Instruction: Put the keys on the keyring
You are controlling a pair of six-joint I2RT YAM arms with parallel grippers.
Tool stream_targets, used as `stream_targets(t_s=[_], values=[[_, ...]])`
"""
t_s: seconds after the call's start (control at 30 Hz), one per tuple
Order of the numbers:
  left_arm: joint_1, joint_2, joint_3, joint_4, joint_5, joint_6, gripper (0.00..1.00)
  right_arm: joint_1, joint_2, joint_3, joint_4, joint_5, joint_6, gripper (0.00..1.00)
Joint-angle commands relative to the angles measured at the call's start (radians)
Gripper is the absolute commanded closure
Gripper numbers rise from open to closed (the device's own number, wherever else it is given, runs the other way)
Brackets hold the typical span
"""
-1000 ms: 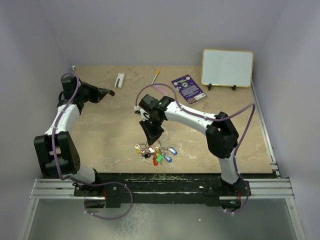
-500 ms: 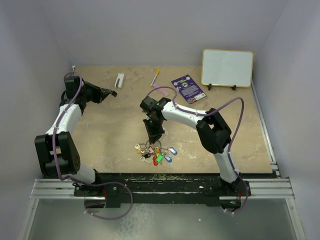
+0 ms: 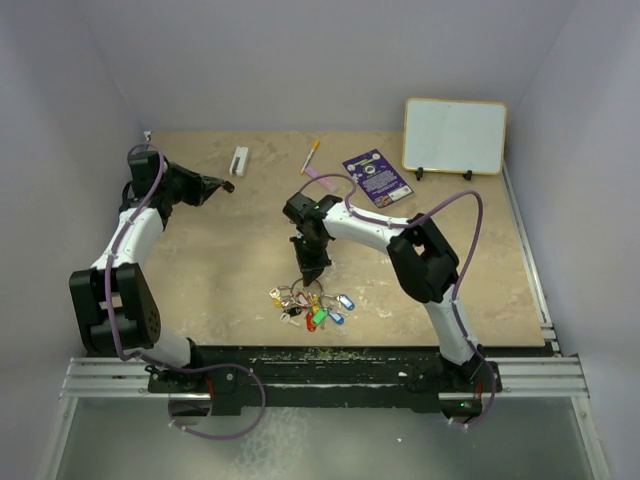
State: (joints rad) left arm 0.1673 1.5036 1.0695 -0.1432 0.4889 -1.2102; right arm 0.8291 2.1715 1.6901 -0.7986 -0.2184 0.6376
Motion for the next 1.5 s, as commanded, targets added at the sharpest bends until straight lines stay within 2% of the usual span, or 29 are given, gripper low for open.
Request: stream_targets(t_s=[0.0, 0.13, 0.47, 0.57, 0.73, 1.47], values=[[-0.002, 0.000, 0.044, 0.032, -0.006, 0.015, 0.96, -0.004, 0.008, 0.029, -0.009, 0.013, 0.007, 1.00], [0.000, 0.003, 0.046, 0.033, -0.005, 0.014, 0.96, -0.009, 0.000, 0.047, -0.042, 0.032, -0.001, 1.00], [-0.001, 0.002, 0.053, 0.033, 0.003, 0.012, 0.96, -0.050, 0.026, 0.239, -0.196, 0.057, -0.055, 1.00], [0.000, 0.000, 0.050, 0.031, 0.001, 0.010, 0.96, -0.050, 0.022, 0.204, -0.192, 0.053, -0.073, 0.84], [0.000, 0.000, 0.050, 0.030, -0.002, 0.011, 0.96, -0.045, -0.001, 0.120, -0.121, 0.042, -0.042, 0.68], [-0.002, 0.001, 0.052, 0.025, -0.002, 0.014, 0.96, 0.007, 0.035, 0.058, -0.056, -0.012, 0.008, 0.68]])
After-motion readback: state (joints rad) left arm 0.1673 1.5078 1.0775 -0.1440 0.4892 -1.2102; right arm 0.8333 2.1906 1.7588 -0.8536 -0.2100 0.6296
